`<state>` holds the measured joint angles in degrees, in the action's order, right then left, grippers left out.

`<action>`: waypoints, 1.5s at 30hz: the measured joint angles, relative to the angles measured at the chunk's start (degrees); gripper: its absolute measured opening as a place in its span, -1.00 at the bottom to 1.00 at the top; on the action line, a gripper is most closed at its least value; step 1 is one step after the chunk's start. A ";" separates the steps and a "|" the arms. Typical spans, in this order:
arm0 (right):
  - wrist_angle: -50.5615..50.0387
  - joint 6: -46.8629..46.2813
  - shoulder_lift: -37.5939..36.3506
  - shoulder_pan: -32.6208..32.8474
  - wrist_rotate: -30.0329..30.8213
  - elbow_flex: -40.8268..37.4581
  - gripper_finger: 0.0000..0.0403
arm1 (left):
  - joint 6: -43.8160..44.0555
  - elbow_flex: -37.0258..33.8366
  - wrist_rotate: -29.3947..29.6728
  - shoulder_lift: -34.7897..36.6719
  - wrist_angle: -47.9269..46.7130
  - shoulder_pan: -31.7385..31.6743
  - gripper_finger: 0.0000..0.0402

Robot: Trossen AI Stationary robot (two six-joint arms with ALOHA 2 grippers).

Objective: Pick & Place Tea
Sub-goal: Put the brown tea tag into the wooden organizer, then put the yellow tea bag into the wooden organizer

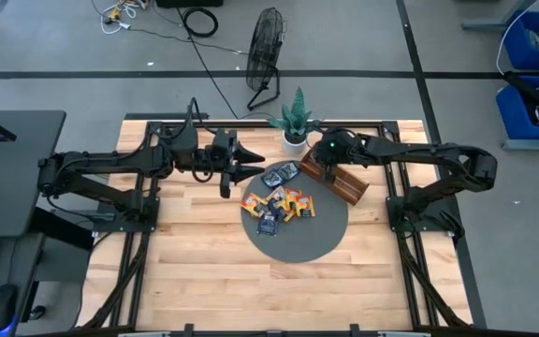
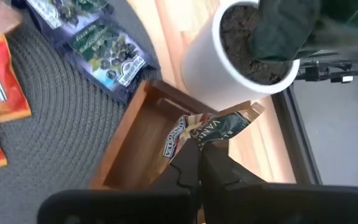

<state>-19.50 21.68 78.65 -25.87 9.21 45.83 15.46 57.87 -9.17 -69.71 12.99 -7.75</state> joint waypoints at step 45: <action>-12.81 -16.35 -6.23 3.60 -1.16 13.11 -0.45 | 5.62 0.02 0.04 -0.02 -9.58 -1.02 -0.20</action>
<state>-32.31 5.33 72.42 -22.27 8.05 58.94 21.08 57.89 -9.13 -69.73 3.42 -8.77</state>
